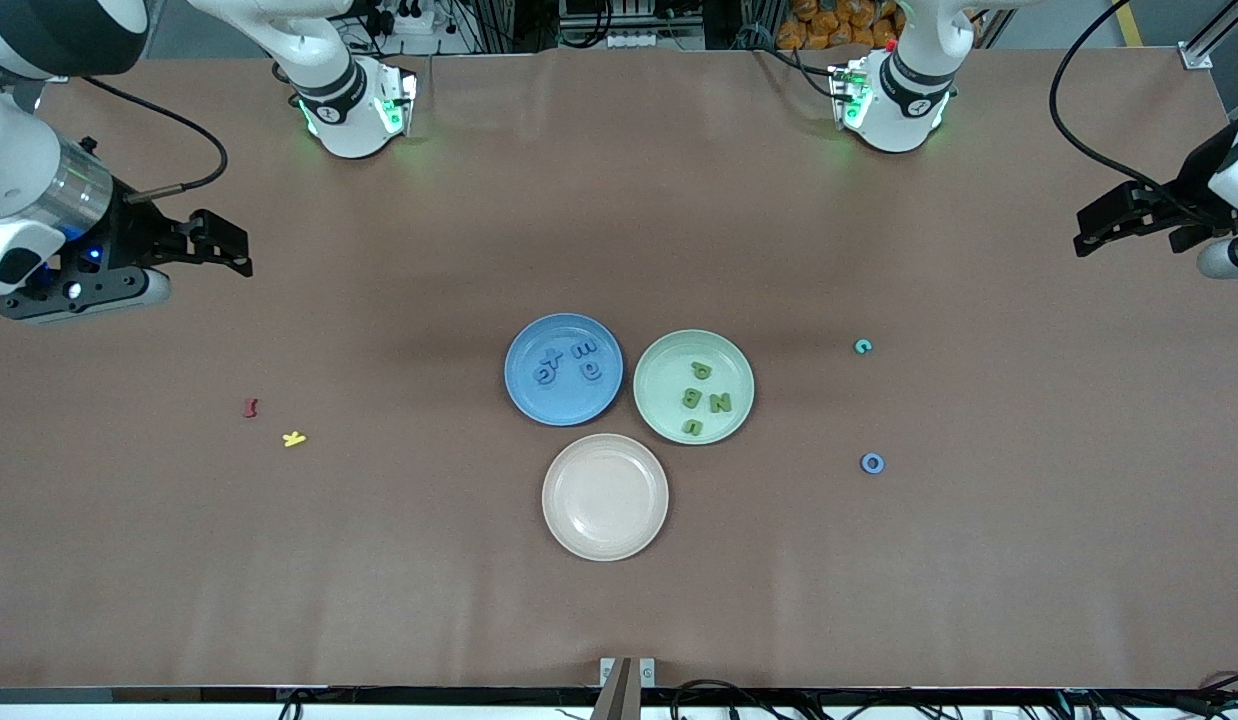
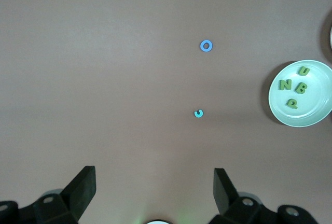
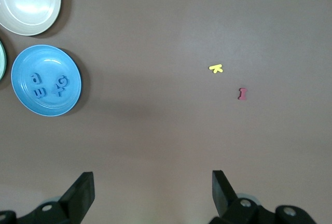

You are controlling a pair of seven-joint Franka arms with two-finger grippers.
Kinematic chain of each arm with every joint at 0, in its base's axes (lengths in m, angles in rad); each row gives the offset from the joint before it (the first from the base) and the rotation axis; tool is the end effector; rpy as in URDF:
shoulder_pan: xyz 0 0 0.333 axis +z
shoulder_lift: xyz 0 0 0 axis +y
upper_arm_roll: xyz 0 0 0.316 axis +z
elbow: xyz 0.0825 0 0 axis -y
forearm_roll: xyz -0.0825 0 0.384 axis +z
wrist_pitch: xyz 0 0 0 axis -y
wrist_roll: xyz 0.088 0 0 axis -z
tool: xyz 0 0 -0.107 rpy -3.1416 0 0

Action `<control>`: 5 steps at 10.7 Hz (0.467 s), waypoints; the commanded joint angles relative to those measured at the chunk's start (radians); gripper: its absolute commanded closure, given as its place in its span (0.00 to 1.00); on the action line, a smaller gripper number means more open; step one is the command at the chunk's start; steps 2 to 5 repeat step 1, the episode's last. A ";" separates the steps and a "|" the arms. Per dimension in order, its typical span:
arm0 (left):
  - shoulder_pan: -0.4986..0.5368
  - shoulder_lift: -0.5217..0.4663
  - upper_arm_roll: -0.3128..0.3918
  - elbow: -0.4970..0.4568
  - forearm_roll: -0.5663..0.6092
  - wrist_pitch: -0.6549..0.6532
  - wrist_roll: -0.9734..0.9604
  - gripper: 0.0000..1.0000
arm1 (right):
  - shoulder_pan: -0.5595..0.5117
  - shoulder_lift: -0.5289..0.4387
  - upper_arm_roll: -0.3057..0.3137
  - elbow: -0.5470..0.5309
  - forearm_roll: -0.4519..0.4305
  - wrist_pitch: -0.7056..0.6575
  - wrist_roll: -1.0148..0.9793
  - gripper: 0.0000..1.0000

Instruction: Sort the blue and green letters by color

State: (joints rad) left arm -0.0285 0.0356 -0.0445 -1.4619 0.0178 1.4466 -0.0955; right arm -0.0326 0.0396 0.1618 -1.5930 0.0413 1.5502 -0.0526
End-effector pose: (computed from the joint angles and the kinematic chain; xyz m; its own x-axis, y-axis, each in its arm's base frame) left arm 0.5518 -0.0378 0.6450 0.9985 0.0247 -0.0491 0.0237 -0.9995 -0.0209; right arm 0.5570 0.0752 0.5906 0.9802 0.1816 -0.0792 0.1778 -0.9827 -0.0518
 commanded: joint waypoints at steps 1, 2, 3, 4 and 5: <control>0.002 -0.006 0.011 0.002 -0.030 -0.011 0.033 0.00 | -0.001 0.000 0.001 -0.004 0.003 0.001 -0.012 0.00; 0.002 -0.006 0.011 0.002 -0.030 -0.011 0.033 0.00 | -0.001 0.000 0.001 -0.004 0.003 0.001 -0.012 0.00; 0.002 -0.006 0.011 0.002 -0.030 -0.011 0.033 0.00 | -0.001 0.000 0.001 -0.004 0.003 0.001 -0.012 0.00; 0.002 -0.006 0.011 0.002 -0.030 -0.011 0.033 0.00 | -0.001 0.000 0.001 -0.004 0.003 0.001 -0.012 0.00; 0.002 -0.006 0.011 0.002 -0.030 -0.011 0.033 0.00 | -0.001 0.000 0.001 -0.004 0.003 0.001 -0.012 0.00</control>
